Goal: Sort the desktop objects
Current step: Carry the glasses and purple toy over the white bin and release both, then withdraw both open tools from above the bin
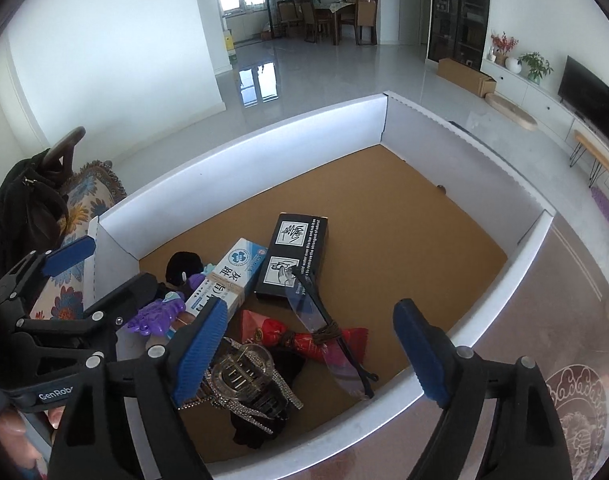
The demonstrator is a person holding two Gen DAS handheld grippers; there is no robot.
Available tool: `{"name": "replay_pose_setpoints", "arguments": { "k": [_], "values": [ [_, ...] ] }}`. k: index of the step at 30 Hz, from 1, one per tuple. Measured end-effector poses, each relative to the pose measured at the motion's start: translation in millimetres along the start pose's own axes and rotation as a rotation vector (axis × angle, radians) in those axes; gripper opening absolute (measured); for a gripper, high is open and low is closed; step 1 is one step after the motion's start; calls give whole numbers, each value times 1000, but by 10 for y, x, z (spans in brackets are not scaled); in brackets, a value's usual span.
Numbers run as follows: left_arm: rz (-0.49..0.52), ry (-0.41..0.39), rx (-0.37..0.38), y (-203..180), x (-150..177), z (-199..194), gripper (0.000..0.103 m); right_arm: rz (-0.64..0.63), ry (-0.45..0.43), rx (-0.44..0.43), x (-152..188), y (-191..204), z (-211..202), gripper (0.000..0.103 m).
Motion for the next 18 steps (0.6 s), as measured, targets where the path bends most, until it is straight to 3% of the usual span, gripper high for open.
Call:
{"name": "replay_pose_setpoints", "arguments": {
  "k": [7, 9, 18],
  "values": [
    [-160, 44, 19, 98, 20, -154, 98, 14, -13, 60, -100, -222, -226, 92],
    [-185, 50, -9, 141, 34, -159, 98, 7, -10, 59, -106, -223, -257, 92],
    [-119, 23, -108, 126, -38, -231, 98, -23, -10, 52, -147, -158, -284, 92]
  ]
}}
Point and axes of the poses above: each gripper's, at about its wrist camera, not at the fingertips, and z roughly the way its jaws point, y to its left, x to its underside, the point moved 7 cm from there along z, roughly the way its jaws point, and after that the axes turned 5 degrees about -y, right-handed, at the moved point
